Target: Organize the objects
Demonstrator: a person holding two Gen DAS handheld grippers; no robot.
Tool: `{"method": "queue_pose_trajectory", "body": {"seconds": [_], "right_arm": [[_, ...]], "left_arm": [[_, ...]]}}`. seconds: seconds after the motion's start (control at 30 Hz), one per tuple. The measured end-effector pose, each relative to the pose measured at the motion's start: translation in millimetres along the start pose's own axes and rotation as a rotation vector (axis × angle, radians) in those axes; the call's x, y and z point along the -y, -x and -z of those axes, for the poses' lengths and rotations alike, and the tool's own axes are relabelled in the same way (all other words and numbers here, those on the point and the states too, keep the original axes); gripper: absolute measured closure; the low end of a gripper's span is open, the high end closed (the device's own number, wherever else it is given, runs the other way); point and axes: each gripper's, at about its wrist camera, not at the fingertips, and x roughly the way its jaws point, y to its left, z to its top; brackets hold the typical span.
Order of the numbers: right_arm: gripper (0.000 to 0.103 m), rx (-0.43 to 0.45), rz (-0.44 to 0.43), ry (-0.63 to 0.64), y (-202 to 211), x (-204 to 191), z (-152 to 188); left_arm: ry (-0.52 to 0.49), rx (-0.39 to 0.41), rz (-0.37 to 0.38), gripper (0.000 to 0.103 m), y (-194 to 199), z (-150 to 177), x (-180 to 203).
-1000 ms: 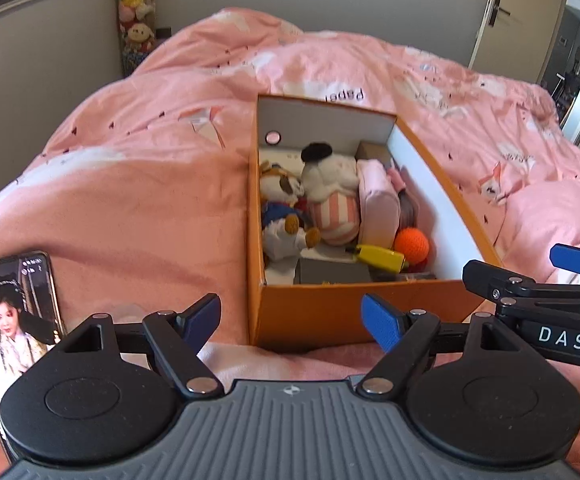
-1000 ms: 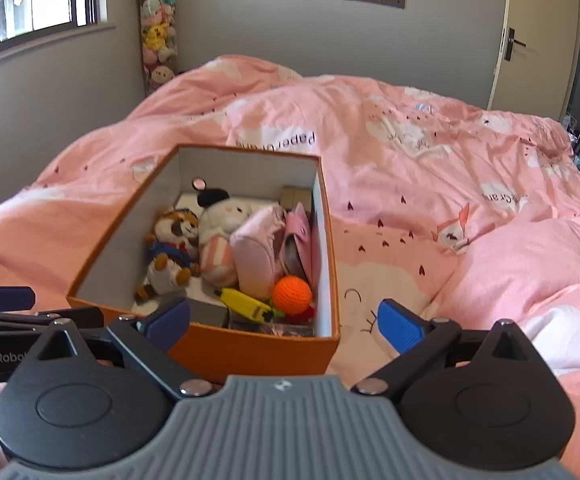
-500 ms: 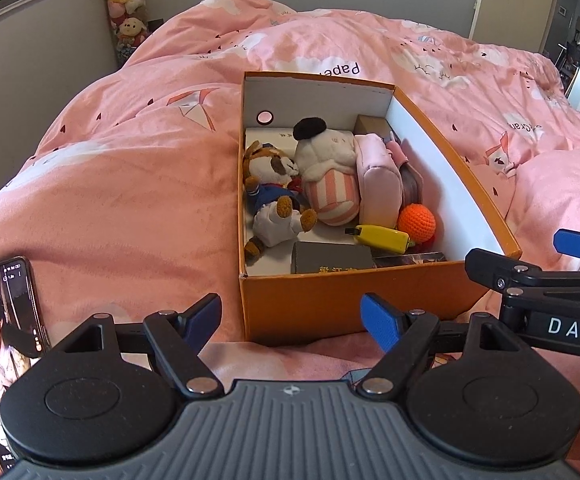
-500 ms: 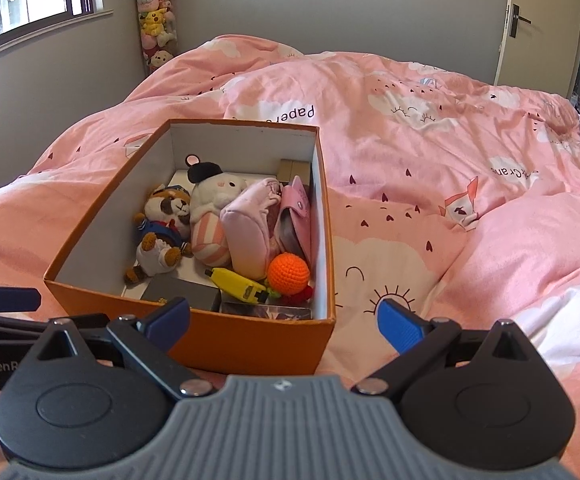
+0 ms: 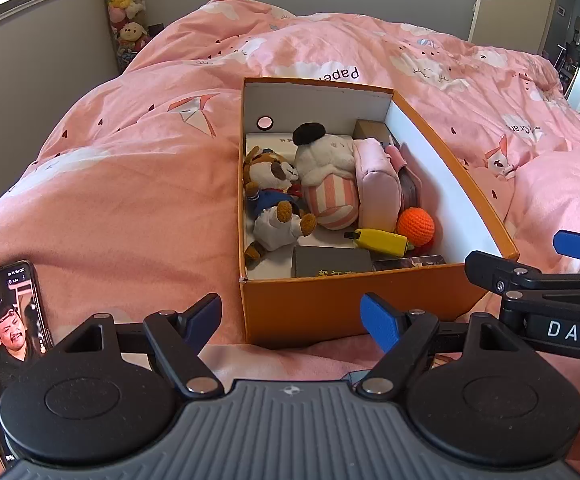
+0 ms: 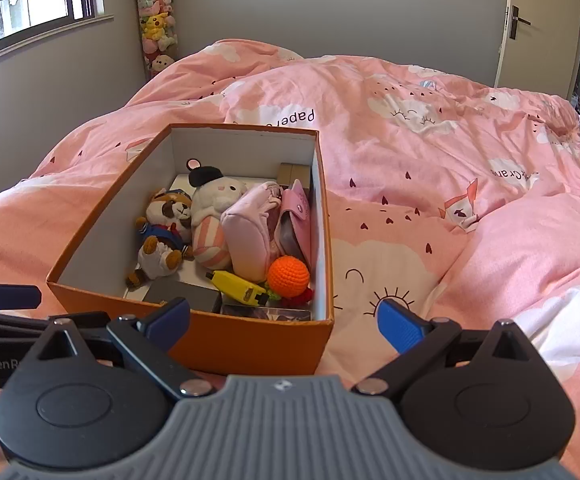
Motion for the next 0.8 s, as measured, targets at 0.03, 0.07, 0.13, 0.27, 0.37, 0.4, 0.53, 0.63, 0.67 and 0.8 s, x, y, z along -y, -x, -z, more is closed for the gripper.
{"method": "queue_pose_trajectory", "body": {"seconds": [0.03,0.07,0.13,0.27,0.37,0.4,0.53,0.63,0.67,0.8], "right_arm": [[0.003,0.000,0.000,0.000,0.4,0.3,0.1],[0.003,0.000,0.000,0.000,0.5,0.3,0.2],[0.003,-0.001,-0.001,0.000,0.4,0.3,0.1],[0.003,-0.005,-0.003,-0.003,0.8,1.1,1.2],[0.003,-0.004,-0.002,-0.002,0.9,1.2,1.1],[0.003,-0.004,-0.002,-0.002,0.9,1.2,1.1],[0.003,-0.004,-0.003,-0.002,0.9,1.1,1.0],[0.003,-0.004,-0.001,-0.002,0.9,1.0,1.0],[0.003,-0.004,-0.002,-0.002,1.0,1.3,1.0],[0.003,-0.004,-0.003,-0.002,1.0,1.3,1.0]], "left_arm": [[0.000,0.000,0.000,0.010,0.1,0.0,0.0],[0.000,0.000,0.000,0.010,0.1,0.0,0.1],[0.001,0.000,-0.001,0.010,0.1,0.0,0.3],[0.001,0.000,-0.001,0.010,0.4,0.1,0.8],[0.001,0.001,-0.002,0.010,0.6,0.0,1.2],[0.001,0.001,-0.002,0.010,0.6,0.0,1.4],[-0.004,0.005,-0.002,0.010,0.9,-0.2,-0.5],[-0.006,0.008,-0.002,0.010,1.7,-0.6,-0.7],[-0.007,0.010,-0.002,0.010,2.0,-0.9,-1.0],[-0.009,0.010,-0.002,0.010,2.3,-1.7,-1.7]]}}
